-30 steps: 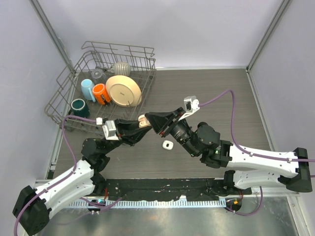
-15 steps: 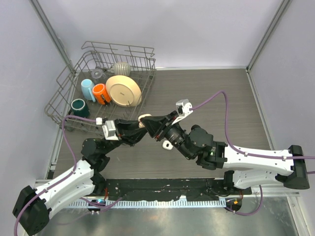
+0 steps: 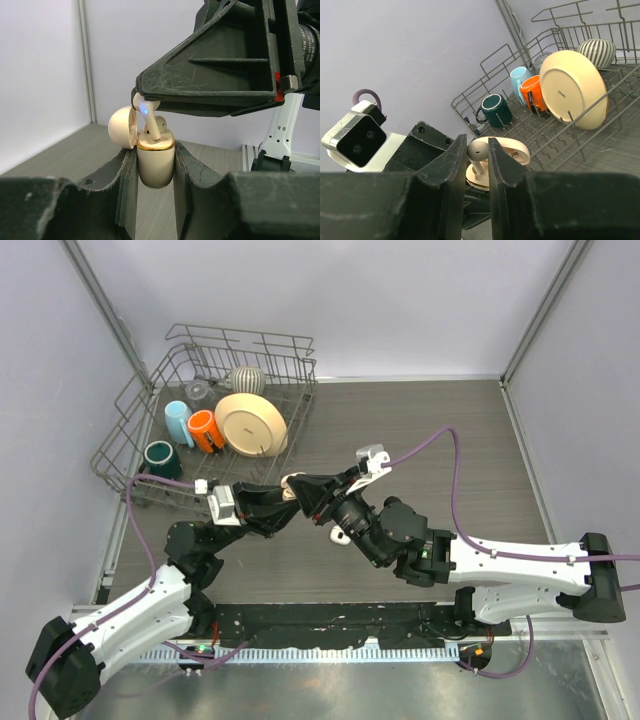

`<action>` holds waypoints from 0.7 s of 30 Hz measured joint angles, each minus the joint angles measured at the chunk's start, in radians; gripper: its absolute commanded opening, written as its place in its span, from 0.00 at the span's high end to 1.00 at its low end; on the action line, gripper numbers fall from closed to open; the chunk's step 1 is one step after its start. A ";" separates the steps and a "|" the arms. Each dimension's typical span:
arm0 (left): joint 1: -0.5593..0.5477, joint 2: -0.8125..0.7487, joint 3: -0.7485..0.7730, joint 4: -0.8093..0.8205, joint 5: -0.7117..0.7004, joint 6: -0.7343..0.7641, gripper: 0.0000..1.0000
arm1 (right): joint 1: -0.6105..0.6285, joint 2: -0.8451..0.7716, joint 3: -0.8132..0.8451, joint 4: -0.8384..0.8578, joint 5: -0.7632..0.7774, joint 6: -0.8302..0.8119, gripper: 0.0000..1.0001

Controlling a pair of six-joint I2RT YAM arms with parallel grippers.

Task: Insert the wireless bluetooth earbuds into the charging case
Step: Place the earbud in the charging case.

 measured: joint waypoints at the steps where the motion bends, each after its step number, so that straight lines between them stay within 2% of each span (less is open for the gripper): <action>1: 0.000 0.000 0.000 0.002 0.000 -0.001 1.00 | 0.000 0.000 0.000 0.001 0.003 -0.002 0.99; 21: -0.012 0.034 0.000 0.047 0.000 -0.021 1.00 | 0.000 0.000 -0.010 -0.002 -0.003 0.047 0.99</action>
